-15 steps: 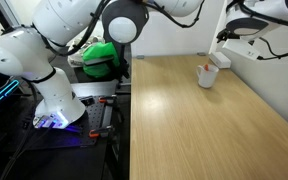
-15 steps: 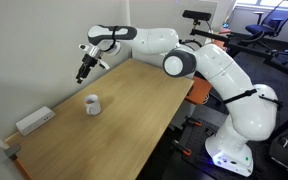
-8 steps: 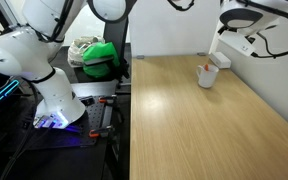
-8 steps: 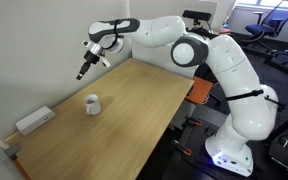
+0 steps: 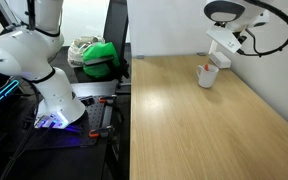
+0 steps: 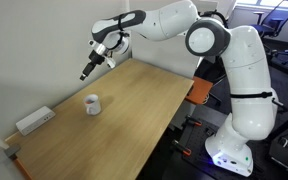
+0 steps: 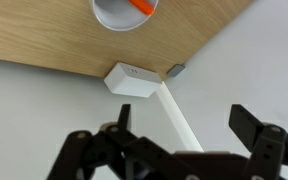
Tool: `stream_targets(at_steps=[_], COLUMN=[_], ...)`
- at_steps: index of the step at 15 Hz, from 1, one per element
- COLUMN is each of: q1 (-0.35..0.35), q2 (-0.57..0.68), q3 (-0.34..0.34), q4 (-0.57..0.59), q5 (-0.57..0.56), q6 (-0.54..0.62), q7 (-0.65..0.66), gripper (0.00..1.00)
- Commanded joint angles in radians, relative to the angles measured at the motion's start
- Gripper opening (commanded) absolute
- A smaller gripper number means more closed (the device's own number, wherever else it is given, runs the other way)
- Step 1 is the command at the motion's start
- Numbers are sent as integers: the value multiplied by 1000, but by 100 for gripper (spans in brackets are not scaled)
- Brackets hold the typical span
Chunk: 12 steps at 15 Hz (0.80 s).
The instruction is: Put the marker in the white cup
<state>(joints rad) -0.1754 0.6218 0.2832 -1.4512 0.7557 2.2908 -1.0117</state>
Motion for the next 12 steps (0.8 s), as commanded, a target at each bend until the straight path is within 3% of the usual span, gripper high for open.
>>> stream_targets(at_steps=[1,5,6,12], q1=[1,18,36,41], q2=[-171,-262,-177,-230], q3=[-21,-47,-63,-77], q4=[-240,-363,-251,-321], q5=[82,152,122,141], q6=[72,79,37,40], q7=[-20,-40,-16,-27], gripper=[100,100,100,100])
